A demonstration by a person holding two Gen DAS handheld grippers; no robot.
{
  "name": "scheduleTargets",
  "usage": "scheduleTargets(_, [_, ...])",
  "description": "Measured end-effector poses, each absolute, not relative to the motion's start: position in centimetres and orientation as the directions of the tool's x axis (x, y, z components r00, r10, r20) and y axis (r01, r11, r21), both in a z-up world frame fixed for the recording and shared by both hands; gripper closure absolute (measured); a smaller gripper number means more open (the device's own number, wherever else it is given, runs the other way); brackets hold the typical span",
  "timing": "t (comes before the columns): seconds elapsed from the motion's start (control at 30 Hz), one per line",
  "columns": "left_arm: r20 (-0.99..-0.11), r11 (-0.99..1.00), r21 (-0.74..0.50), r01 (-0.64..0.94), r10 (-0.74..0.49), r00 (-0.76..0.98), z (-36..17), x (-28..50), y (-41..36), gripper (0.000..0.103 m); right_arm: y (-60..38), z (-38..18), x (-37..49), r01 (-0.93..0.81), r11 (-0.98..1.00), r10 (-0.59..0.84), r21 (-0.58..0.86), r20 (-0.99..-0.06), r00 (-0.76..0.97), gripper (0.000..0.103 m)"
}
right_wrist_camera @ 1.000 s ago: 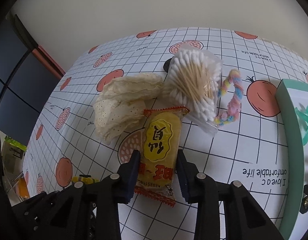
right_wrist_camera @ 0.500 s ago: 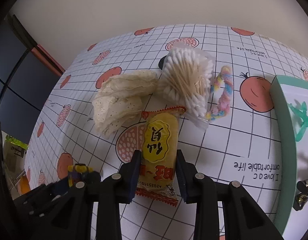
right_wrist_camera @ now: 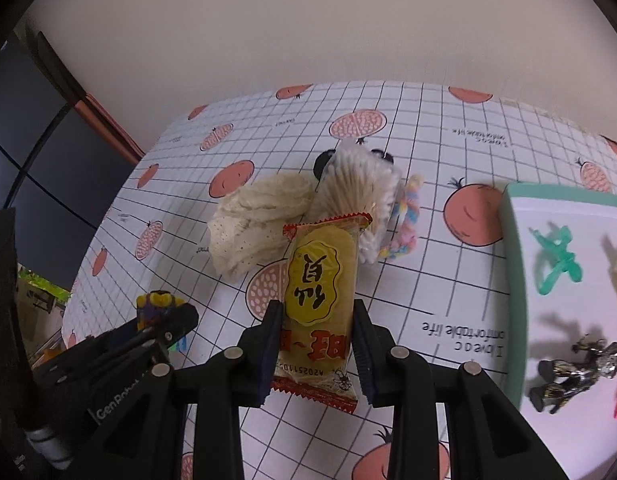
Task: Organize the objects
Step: 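Carry the candy packet and block toy into the tray and open both grippers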
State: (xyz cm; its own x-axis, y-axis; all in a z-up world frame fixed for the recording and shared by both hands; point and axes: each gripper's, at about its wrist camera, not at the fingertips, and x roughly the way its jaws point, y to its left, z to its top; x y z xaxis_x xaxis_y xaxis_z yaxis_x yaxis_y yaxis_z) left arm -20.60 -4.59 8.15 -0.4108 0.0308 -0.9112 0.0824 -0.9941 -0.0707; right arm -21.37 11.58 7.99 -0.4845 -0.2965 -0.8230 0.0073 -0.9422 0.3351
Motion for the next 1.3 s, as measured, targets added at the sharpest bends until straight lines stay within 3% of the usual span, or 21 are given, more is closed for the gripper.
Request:
scheduleTargets(0.4, [-0.891, -0.996, -0.083, 0.031, 0.061, -0.45, 9.8, -20.2, -1.0, 0.065, 15.7, 9.7, -20.1, -0.02, -0.948, -0.264, 0.319, -0.817, -0.512, 0.068])
scheduleTargets(1.3, [-0.882, -0.957, -0.134, -0.259, 0.234, -0.41, 9.5, -16.7, 16.5, 0.065, 33.9, 10.8, -14.3, -0.285, -0.917, -0.082, 0.279, -0.831, -0.551, 0.068])
